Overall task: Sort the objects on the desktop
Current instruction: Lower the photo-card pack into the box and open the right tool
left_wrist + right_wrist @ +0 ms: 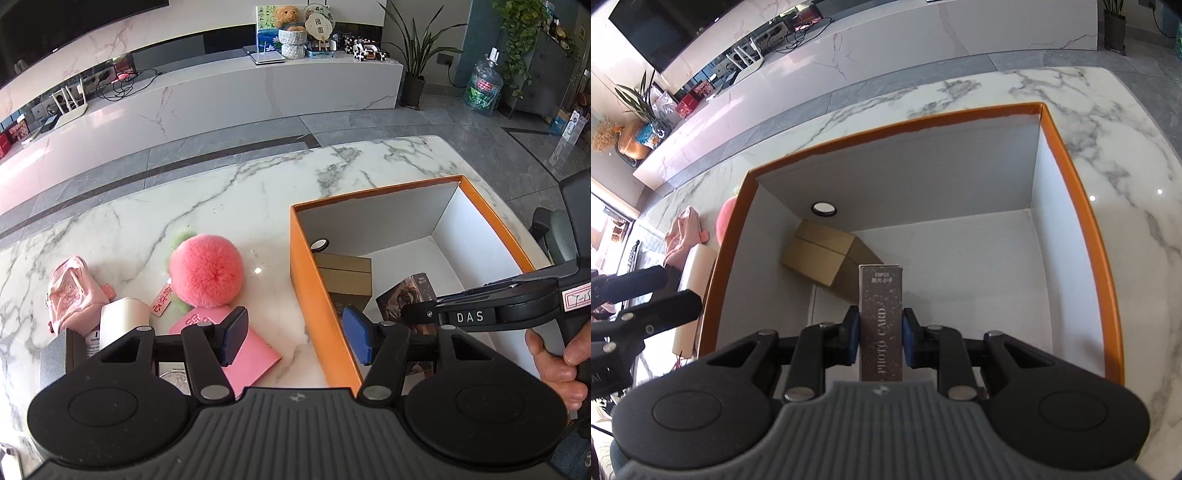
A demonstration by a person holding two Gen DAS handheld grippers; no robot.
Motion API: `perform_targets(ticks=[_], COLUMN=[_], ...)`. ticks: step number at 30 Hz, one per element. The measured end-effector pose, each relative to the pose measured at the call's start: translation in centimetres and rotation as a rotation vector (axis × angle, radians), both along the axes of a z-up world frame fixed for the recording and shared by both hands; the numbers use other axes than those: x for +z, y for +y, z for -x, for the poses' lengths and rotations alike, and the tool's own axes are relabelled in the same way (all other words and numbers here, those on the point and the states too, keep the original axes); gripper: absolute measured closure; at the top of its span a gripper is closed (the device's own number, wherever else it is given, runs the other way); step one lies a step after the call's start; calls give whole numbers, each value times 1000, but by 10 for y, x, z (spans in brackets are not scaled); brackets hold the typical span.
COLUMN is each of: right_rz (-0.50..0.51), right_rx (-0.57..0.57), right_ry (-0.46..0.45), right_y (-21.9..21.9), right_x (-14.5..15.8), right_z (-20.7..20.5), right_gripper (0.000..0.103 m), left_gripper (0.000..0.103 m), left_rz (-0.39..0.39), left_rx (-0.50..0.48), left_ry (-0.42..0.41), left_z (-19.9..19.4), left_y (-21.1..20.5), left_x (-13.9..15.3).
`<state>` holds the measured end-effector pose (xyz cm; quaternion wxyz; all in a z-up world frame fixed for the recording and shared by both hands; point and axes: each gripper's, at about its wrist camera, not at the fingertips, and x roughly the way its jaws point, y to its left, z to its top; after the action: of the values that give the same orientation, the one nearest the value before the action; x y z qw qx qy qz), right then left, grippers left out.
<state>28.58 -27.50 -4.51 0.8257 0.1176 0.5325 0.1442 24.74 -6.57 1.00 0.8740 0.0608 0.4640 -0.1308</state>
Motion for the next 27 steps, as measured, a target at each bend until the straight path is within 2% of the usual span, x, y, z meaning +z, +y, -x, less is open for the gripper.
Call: perform_targets(ticks=[4, 12, 20, 23, 27], right_rz=[20, 96, 7, -32, -112], right_rx=[44, 10, 56, 34, 2], right_ry=[26, -2, 34, 35, 81], right_y=[19, 39, 46, 45, 40], right_x=[-2, -7, -10, -14, -24], right_z=[0, -14, -12, -17, -20], right_gripper=[78, 79, 79, 79, 78], left_gripper=[36, 36, 36, 36, 36], left_rz=[32, 76, 105, 102, 101], left_rx=[15, 46, 47, 45, 50], left_ry=[9, 40, 73, 79, 91], left_z=[5, 7, 6, 7, 7], left_y=[12, 31, 33, 33, 34], left_x=[-4, -15, -29, -32, -35])
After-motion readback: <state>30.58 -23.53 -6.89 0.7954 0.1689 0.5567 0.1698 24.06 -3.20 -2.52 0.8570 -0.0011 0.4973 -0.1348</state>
